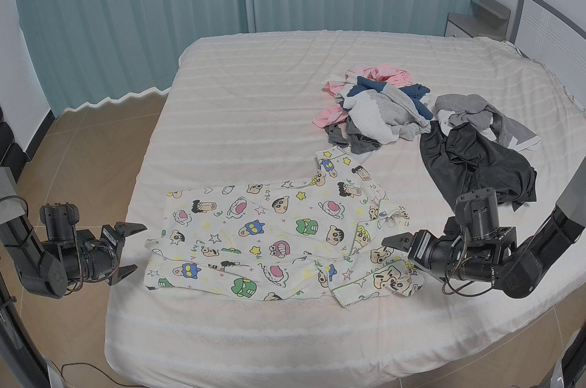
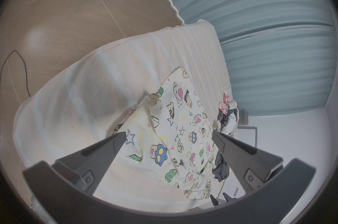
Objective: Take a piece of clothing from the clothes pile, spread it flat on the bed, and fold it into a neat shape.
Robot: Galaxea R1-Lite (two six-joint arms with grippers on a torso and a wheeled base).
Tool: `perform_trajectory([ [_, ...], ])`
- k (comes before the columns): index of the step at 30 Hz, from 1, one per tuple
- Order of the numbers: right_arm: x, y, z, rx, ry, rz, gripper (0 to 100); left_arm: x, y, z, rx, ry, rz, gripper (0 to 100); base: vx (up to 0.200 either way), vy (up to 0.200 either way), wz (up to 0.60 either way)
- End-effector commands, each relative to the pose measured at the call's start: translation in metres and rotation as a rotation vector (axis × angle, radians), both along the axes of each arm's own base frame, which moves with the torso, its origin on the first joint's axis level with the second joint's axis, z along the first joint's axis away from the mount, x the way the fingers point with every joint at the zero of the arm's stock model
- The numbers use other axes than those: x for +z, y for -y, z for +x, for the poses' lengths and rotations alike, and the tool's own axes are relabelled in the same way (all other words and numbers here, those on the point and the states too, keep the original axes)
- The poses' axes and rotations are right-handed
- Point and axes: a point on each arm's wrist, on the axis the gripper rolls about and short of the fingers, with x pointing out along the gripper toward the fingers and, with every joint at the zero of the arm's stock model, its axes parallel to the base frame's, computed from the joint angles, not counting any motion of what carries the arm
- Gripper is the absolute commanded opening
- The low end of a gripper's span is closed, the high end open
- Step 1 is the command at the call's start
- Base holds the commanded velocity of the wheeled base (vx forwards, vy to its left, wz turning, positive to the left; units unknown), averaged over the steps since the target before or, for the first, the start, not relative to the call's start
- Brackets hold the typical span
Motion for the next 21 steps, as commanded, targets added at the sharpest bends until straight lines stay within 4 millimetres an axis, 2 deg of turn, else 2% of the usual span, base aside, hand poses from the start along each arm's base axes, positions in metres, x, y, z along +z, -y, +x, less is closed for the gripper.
perform_trajectory([
  [1,-0.024,-0.008,0.014,0.002,-0.020,-0.013,100,0.000,0.000,0.000,0.002,-0.001,0.000,100,0.000,0.000,0.00],
  [14,-0.034,-0.011,0.017,0.002,-0.026,-0.002,100,-0.002,0.000,0.001,0.002,-0.004,0.000,100,0.000,0.000,0.00],
  [15,-0.037,-0.011,0.018,0.002,-0.032,-0.004,0,-0.002,0.000,0.001,0.002,-0.004,0.000,100,0.000,0.000,0.00],
  [21,-0.035,-0.011,0.018,-0.006,-0.026,-0.006,0,-0.002,0.000,0.001,0.002,-0.004,0.000,100,0.000,0.000,0.00],
])
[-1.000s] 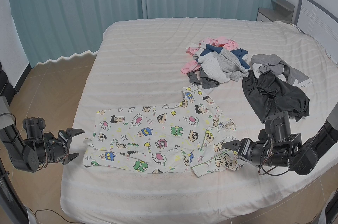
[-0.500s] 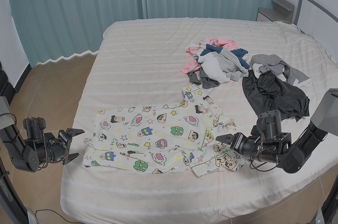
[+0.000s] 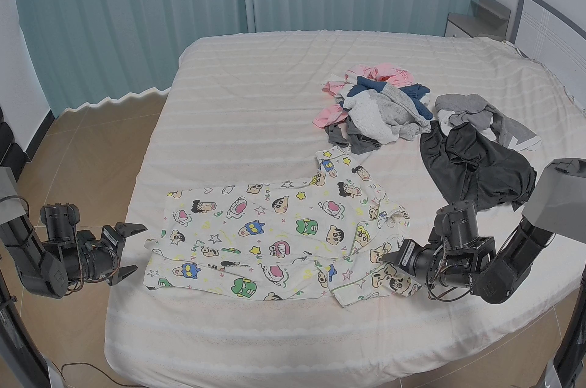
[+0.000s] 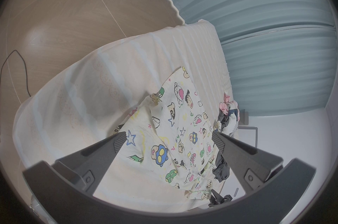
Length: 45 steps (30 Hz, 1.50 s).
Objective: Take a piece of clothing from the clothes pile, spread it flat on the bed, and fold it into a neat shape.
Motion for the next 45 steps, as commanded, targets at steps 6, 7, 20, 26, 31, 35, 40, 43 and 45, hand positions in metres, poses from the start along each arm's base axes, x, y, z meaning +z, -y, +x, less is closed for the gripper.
perform_trajectory([
  [6,0.010,0.001,-0.002,0.001,0.029,0.008,0,0.000,0.000,0.000,0.000,-0.001,-0.001,100,0.000,0.000,0.00],
  [7,0.013,0.001,-0.003,0.001,0.034,0.010,0,0.000,0.000,0.000,0.000,-0.001,-0.001,100,0.000,0.000,0.00],
  [20,0.011,-0.001,-0.040,0.068,-0.024,-0.027,0,0.000,0.000,0.000,0.000,-0.001,-0.001,100,0.000,0.000,0.00],
  [26,-0.010,0.001,-0.040,0.064,-0.094,-0.062,0,0.000,0.000,0.000,0.000,-0.001,-0.001,100,0.000,0.000,0.00],
  [31,-0.024,0.002,-0.035,0.042,-0.123,-0.084,0,0.000,0.000,0.000,0.000,-0.001,-0.001,100,0.000,0.000,0.00],
  [35,-0.033,0.003,-0.028,0.025,-0.122,-0.088,0,0.000,0.000,0.000,0.000,-0.001,-0.001,100,0.000,0.000,0.00],
  [40,-0.036,0.011,-0.028,-0.005,-0.106,-0.113,100,0.000,0.000,0.000,0.000,-0.001,-0.001,100,0.000,0.000,0.00],
  [43,-0.031,0.015,-0.030,-0.010,-0.090,-0.117,100,0.000,0.000,0.000,0.000,-0.001,-0.001,100,0.000,0.000,0.00],
  [45,-0.019,0.023,-0.032,-0.028,-0.064,-0.110,100,0.000,0.000,0.000,0.000,-0.001,-0.001,100,0.000,0.000,0.00],
])
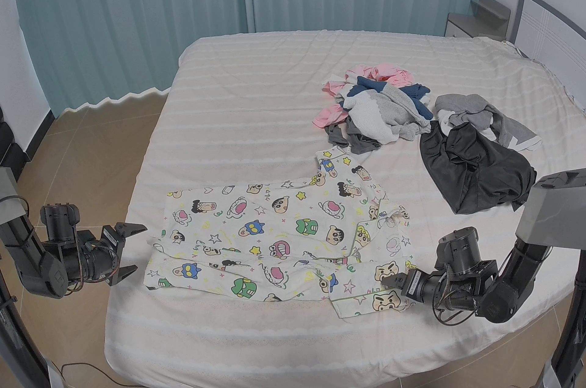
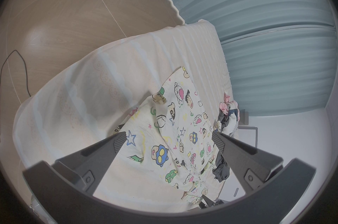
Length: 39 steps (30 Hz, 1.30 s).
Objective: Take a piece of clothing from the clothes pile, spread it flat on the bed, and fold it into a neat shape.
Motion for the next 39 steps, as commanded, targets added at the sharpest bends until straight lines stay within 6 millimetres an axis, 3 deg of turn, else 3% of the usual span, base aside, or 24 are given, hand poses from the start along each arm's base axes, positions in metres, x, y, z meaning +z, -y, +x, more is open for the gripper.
perform_trajectory([
  [1,0.020,0.014,-0.002,-0.035,0.053,0.016,100,0.000,0.000,0.000,0.000,-0.001,-0.001,100,0.000,0.000,0.00],
  [2,0.020,0.014,-0.002,-0.035,0.053,0.016,100,0.000,0.000,0.000,0.000,-0.001,-0.001,100,0.000,0.000,0.00],
  [5,0.049,0.023,0.001,-0.060,0.156,0.049,100,0.000,0.000,0.000,0.000,-0.001,-0.001,100,0.000,0.000,0.00],
  [9,0.077,0.014,-0.004,-0.013,0.242,0.109,100,0.000,0.000,0.000,0.000,-0.001,-0.001,100,0.000,0.000,0.00],
  [15,0.081,-0.015,-0.015,0.110,0.221,0.191,100,-0.001,0.000,0.000,0.000,-0.002,-0.001,100,0.000,0.000,0.00],
  [17,0.076,-0.023,-0.016,0.123,0.177,0.228,100,0.000,0.000,0.000,0.000,0.001,0.000,100,0.000,0.000,0.00],
  [20,0.042,-0.036,-0.011,0.122,0.044,0.243,100,-0.001,0.000,0.000,0.000,-0.002,-0.001,100,0.000,0.000,0.00],
  [25,0.014,-0.038,0.008,0.088,-0.013,0.217,100,0.000,0.000,0.000,0.000,-0.001,-0.001,100,0.000,0.000,0.00],
  [31,-0.004,-0.028,0.036,0.017,-0.018,0.209,100,0.000,0.000,0.000,0.000,0.000,0.001,100,0.000,0.000,0.00],
  [39,-0.011,-0.017,0.062,-0.045,0.023,0.216,100,-0.002,0.000,0.000,0.000,-0.005,0.000,100,0.000,0.000,0.00],
])
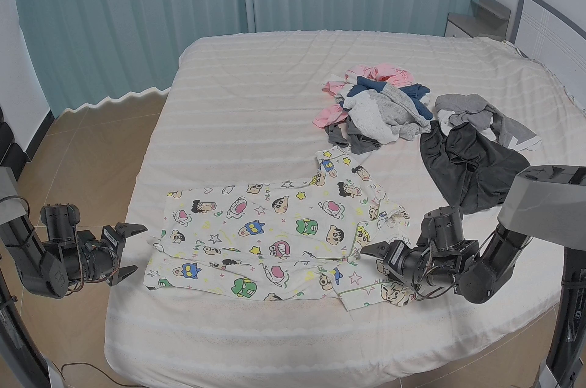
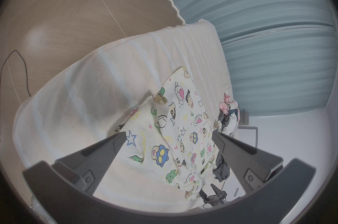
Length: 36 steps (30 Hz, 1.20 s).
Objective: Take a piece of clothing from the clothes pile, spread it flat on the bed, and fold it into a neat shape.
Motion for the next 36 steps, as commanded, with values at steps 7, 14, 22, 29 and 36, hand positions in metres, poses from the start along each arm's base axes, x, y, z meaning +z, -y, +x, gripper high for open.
perform_trajectory([
  [7,0.002,0.005,0.010,-0.028,0.078,0.032,100,0.001,0.000,0.000,0.000,0.004,0.001,100,0.000,0.000,0.00],
  [14,0.051,0.024,-0.010,-0.055,0.188,0.069,100,0.006,0.002,-0.005,-0.014,0.027,-0.008,100,0.000,0.000,0.00],
  [22,0.088,0.055,-0.072,-0.078,0.283,0.009,100,0.000,0.004,-0.012,-0.092,0.049,0.104,100,0.000,0.000,0.00],
  [29,0.111,0.087,-0.137,-0.094,0.448,-0.133,100,-0.011,0.016,-0.036,-0.286,0.087,0.322,100,0.000,0.000,0.00],
  [36,0.118,0.095,-0.168,-0.073,0.513,-0.136,100,-0.008,0.004,-0.027,-0.411,0.232,0.609,100,0.000,0.000,0.00],
])
